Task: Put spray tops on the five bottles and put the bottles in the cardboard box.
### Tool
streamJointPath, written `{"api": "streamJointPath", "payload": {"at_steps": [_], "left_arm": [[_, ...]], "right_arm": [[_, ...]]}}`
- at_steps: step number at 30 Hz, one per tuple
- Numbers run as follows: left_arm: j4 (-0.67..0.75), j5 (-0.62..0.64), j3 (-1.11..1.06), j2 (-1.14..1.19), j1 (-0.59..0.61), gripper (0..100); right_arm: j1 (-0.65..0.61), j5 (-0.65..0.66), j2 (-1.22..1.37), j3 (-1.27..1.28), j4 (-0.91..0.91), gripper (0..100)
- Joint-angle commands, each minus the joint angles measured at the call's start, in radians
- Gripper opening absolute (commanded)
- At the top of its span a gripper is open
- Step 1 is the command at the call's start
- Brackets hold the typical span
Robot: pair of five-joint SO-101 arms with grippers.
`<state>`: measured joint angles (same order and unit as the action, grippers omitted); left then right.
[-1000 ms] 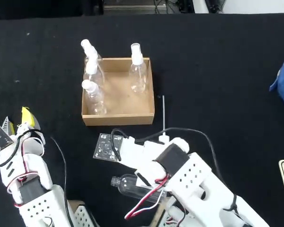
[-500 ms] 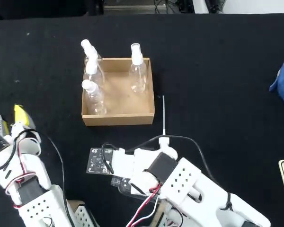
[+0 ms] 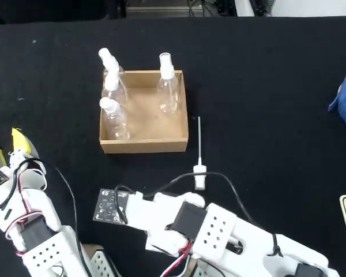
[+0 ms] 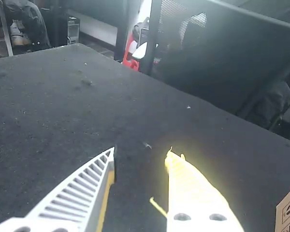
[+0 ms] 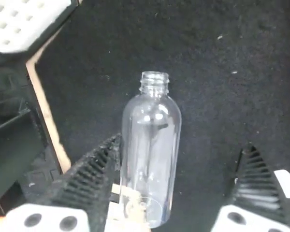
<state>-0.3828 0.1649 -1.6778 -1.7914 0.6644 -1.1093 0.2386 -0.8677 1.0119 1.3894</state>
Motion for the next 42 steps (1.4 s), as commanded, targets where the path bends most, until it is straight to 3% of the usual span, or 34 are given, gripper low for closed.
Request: {"api": "streamJointPath", "payload": {"at_steps": [1, 8, 12, 18, 21, 24, 25, 27, 30, 33, 36, 42], "left_arm": [[0.025, 0.005, -0.022, 0.005, 0.012, 3], [0.025, 0.005, -0.022, 0.005, 0.012, 3], [0.025, 0.005, -0.022, 0.005, 0.012, 3], [0.025, 0.005, -0.022, 0.006, 0.012, 3], [0.025, 0.005, -0.022, 0.006, 0.012, 3], [0.025, 0.005, -0.022, 0.006, 0.012, 3], [0.025, 0.005, -0.022, 0.006, 0.012, 3], [0.025, 0.005, -0.022, 0.003, 0.012, 3], [0.025, 0.005, -0.022, 0.003, 0.018, 3], [0.023, 0.005, -0.016, 0.002, 0.021, 3], [0.017, 0.005, 0.019, 0.008, 0.021, 3], [-0.190, -0.005, 0.163, 0.008, 0.093, 3]], "right_arm": [[-0.023, -0.012, 0.015, 0.048, -0.078, 33.6], [-0.020, 0.000, 0.016, 0.131, -0.143, 33.6], [0.055, 0.003, 0.016, 0.170, -0.187, 33.5], [0.160, 0.130, 0.016, 0.309, -0.345, 33.2], [0.164, 0.132, 0.016, 0.317, -0.354, 24.0], [0.164, 0.140, 0.012, 0.317, -0.358, 2.9], [0.163, 0.141, 0.008, 0.317, -0.359, 0.5], [0.169, 0.132, 0.010, 0.289, -0.350, 5.3], [0.164, 0.129, 0.008, 0.199, -0.354, 0.8], [0.166, 0.003, 0.016, 0.071, -0.381, 1.5], [0.164, -0.189, 0.016, 0.042, -0.540, 1.1], [0.129, -0.439, 0.047, 0.067, -0.841, 1.1]]}}
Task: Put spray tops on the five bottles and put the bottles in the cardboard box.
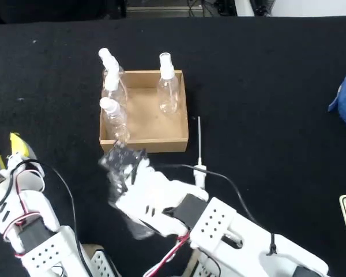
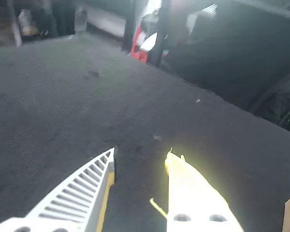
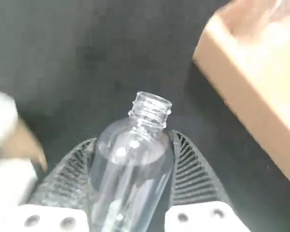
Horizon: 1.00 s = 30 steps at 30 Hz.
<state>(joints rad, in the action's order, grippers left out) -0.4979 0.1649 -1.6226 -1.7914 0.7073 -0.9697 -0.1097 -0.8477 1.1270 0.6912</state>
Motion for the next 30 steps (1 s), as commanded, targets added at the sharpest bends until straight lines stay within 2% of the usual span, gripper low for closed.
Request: {"api": "streamJointPath", "payload": {"at_steps": [1, 5, 9, 11, 16, 18, 22, 26, 30], "left_arm": [[-0.098, -0.018, 0.128, 0.008, 0.074, 3], [-0.204, -0.078, 0.182, 0.008, 0.145, 3], [-0.305, -0.149, 0.185, 0.008, 0.148, 3], [-0.341, -0.180, 0.182, 0.008, 0.147, 3], [-0.416, -0.262, 0.191, 0.000, 0.154, 3], [-0.436, -0.290, 0.191, 0.000, 0.154, 8], [-0.456, -0.298, 0.189, 0.000, 0.189, 21], [-0.459, -0.333, 0.188, 0.002, 0.202, 20], [-0.505, -0.399, 0.189, 0.008, 0.193, 20]], "right_arm": [[-0.026, -0.110, 0.039, -0.044, -0.187, 1.1], [-0.074, -0.180, 0.130, -0.030, -0.313, 1.1], [-0.081, -0.218, 0.280, -0.045, -0.482, 1.3], [-0.081, -0.218, 0.361, -0.079, -0.523, 4.4], [-0.133, -0.219, 0.486, -0.156, -0.525, 24.4], [-0.166, -0.215, 0.486, -0.165, -0.525, 28.9], [-0.167, -0.212, 0.427, -0.168, -0.523, 30.4], [-0.150, -0.212, 0.334, -0.179, -0.457, 30.7], [-0.120, -0.201, 0.217, -0.203, -0.311, 30.7]]}}
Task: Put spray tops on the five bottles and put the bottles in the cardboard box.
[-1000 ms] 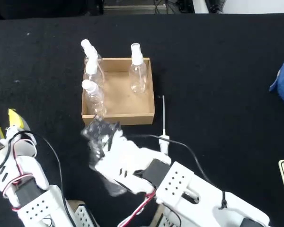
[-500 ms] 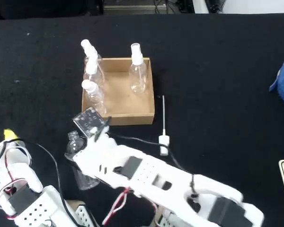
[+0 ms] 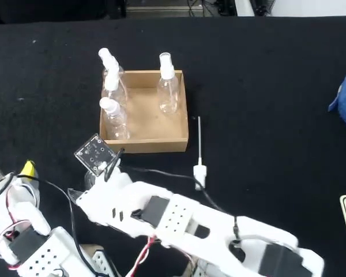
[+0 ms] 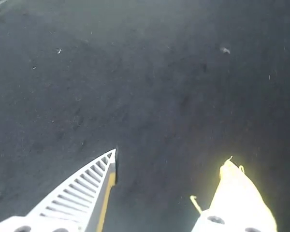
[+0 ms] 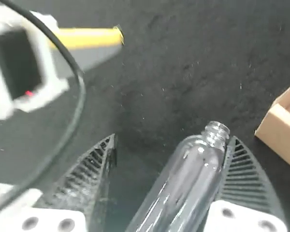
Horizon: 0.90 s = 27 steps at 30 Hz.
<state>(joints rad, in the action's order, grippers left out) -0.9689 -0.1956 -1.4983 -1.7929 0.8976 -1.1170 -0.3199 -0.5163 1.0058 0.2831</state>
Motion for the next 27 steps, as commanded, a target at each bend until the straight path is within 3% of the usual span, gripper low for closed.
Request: {"api": "streamJointPath", "payload": {"at_steps": [1, 7, 12, 16, 20, 27], "left_arm": [[-0.054, -0.054, 0.070, 0.009, -0.007, 20], [-0.150, -0.166, 0.136, 0.011, -0.061, 20], [-0.253, -0.224, 0.206, 0.031, -0.151, 21], [-0.258, -0.224, 0.289, 0.190, -0.206, 21], [-0.267, -0.227, 0.403, 0.474, -0.294, 21], [-0.523, -0.255, 0.661, 0.789, -0.475, 21]], "right_arm": [[0.046, 0.034, -0.150, -0.082, 0.141, 30.5], [0.232, 0.258, -0.394, -0.085, 0.545, 30.3], [0.512, 0.354, -0.567, -0.087, 0.776, 19.4], [0.755, 0.450, -0.630, -0.079, 0.899, 14.6], [0.948, 0.473, -0.634, -0.058, 0.947, 15.3], [1.145, 0.473, -0.634, 0.124, 0.818, 15.3]]}}
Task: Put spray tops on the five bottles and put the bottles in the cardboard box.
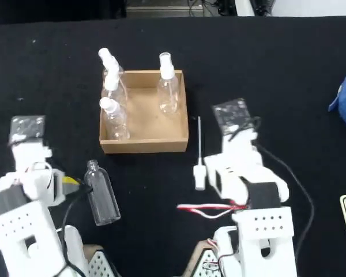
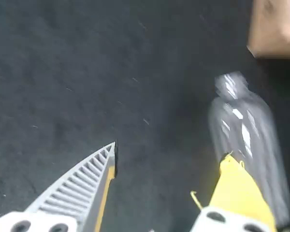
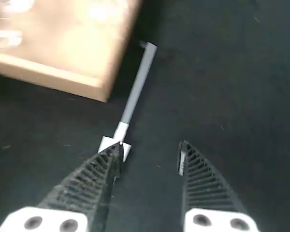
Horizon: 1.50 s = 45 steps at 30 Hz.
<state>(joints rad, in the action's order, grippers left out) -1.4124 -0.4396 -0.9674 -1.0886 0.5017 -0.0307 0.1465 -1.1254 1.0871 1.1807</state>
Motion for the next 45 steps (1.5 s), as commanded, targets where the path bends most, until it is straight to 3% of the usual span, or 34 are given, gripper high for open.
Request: {"api": "streamJointPath", "payload": {"at_steps": [1, 10, 15, 21, 28, 31, 33, 37, 39, 41, 45], "left_arm": [[-0.100, -0.008, 0.140, 0.107, -0.108, 21], [-0.109, 0.310, 0.093, 0.164, -0.381, 21], [-0.040, 0.443, 0.021, 0.175, -0.478, 21], [0.121, 0.445, -0.166, 0.175, -0.490, 21], [0.160, 0.443, -0.219, 0.175, -0.487, 20], [0.160, 0.382, -0.219, 0.175, -0.486, 20], [0.160, 0.342, -0.219, 0.175, -0.452, 19], [0.167, 0.302, -0.219, 0.175, -0.361, 2], [0.158, 0.272, -0.219, 0.169, -0.312, 5], [0.164, 0.216, -0.213, 0.166, -0.240, 3], [0.169, 0.038, -0.160, 0.166, -0.042, 3]], "right_arm": [[0.066, 0.006, -0.025, 0.067, -0.104, 15.3], [0.071, 0.006, -0.028, 0.154, -0.195, 15.3], [0.071, 0.006, -0.028, 0.154, -0.195, 15.3], [0.069, 0.006, -0.028, 0.156, -0.195, 15.3], [0.068, 0.006, -0.028, 0.156, -0.195, 15.3], [0.071, 0.006, -0.028, 0.156, -0.195, 15.3], [0.071, 0.006, -0.028, 0.156, -0.195, 15.3], [0.071, 0.006, -0.028, 0.154, -0.196, 15.3], [0.071, 0.006, -0.028, 0.153, -0.198, 15.3], [0.071, 0.006, -0.028, 0.156, -0.212, 15.3], [0.072, 0.006, -0.028, 0.156, -0.215, 15.2]]}}
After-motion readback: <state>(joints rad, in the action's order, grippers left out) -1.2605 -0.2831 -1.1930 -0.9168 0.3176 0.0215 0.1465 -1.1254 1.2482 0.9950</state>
